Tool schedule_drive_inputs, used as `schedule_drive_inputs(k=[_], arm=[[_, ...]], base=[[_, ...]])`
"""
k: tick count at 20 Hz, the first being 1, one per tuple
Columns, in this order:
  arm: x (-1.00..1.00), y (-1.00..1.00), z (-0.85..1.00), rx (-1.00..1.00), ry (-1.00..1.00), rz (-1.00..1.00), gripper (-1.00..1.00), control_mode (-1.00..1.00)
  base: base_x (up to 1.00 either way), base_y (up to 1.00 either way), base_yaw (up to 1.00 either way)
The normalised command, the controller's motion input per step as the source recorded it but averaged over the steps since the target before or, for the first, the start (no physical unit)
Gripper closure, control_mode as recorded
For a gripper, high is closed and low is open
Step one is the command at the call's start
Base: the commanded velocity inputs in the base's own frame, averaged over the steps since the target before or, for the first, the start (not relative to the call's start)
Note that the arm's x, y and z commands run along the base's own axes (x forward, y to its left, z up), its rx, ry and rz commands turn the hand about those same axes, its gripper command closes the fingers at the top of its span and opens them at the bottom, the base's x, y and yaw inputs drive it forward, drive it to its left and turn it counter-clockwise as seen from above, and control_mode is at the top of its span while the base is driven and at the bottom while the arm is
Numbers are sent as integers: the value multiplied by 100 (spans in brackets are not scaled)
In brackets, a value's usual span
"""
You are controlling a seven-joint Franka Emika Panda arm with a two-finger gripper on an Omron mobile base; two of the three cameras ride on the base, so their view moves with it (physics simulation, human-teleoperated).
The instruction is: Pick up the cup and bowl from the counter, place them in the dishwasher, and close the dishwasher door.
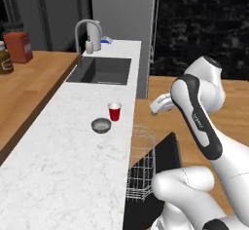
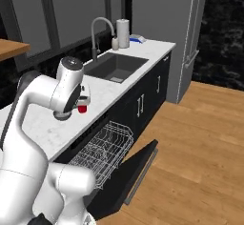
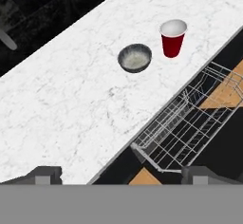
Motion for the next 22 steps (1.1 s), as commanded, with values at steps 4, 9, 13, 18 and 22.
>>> schedule_drive_inputs(k=[4, 9, 13, 18, 22], arm=[[0, 0, 0, 0, 0, 0, -100, 100], [20, 35, -9, 2, 1, -6, -100, -100], [73, 49, -33, 3, 6, -13, -100, -100], [91, 0, -5, 0, 14, -5, -100, -100], [96, 0, 0, 0, 24, -5, -100, -100]], base=[[14, 68, -19], [6, 27, -5], [0, 0, 0], [0, 0, 0], [0, 0, 0]])
